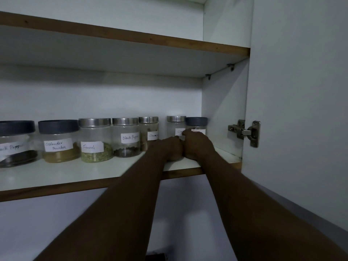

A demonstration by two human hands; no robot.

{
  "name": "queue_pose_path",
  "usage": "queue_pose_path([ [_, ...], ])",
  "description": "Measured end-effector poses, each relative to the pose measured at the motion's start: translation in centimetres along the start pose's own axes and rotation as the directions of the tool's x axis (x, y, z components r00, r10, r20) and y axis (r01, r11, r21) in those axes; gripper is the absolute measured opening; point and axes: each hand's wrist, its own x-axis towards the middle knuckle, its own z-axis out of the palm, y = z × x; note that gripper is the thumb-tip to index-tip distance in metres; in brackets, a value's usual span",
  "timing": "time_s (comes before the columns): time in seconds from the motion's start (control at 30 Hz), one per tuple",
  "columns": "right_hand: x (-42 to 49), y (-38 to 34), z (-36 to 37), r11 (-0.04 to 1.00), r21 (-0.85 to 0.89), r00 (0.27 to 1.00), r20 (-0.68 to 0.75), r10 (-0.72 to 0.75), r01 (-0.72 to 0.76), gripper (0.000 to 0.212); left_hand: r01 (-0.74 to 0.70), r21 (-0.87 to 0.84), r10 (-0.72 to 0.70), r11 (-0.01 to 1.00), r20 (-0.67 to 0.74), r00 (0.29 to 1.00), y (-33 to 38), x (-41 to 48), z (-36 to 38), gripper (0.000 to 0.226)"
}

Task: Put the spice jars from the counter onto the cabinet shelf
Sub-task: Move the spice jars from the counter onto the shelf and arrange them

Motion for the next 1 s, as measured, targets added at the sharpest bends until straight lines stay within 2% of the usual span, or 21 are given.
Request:
queue_pose_path([
  [0.2,0.1,0.2,0.0,0.998,-0.054,0.999,0.017,-0.036,0.037,0.041,0.035,-0.053,-0.035,0.998,-0.003,0.999,-0.1,-0.2,0.0,0.047],
  [0.4,-0.1,0.0,-0.1,0.996,-0.075,0.998,-0.005,-0.058,0.058,0.044,0.105,-0.275,-0.108,0.956,0.006,0.994,0.0,-0.9,0.0,0.049],
  [0.47,-0.3,-0.1,0.0,0.995,-0.072,0.998,-0.011,-0.064,0.063,0.044,0.086,-0.261,-0.096,0.962,-0.027,0.995,0.3,-1.4,-0.1,0.047],
  [0.6,-0.6,-0.4,-0.3,0.995,-0.034,0.994,-0.043,-0.098,0.097,0.034,0.148,-0.163,-0.173,0.976,-0.152,0.973,0.9,-2.9,-0.8,0.035],
  [0.77,-1.0,-1.2,-0.8,0.971,0.095,0.974,0.035,-0.223,0.219,0.021,0.182,-0.153,-0.218,0.971,-0.269,0.938,-0.3,-5.7,-0.4,0.035],
  [0.9,-0.9,-1.8,-0.8,0.972,0.15,0.977,0.086,-0.196,0.182,0.023,0.302,-0.235,-0.366,0.924,-0.309,0.878,-3.2,-8.1,-0.8,0.04],
  [1.0,-0.1,-2.9,-0.9,0.986,0.106,0.975,0.166,-0.146,0.129,0.029,0.313,-0.263,-0.389,0.913,-0.321,0.864,-4.6,-9.4,-1.2,0.044],
])
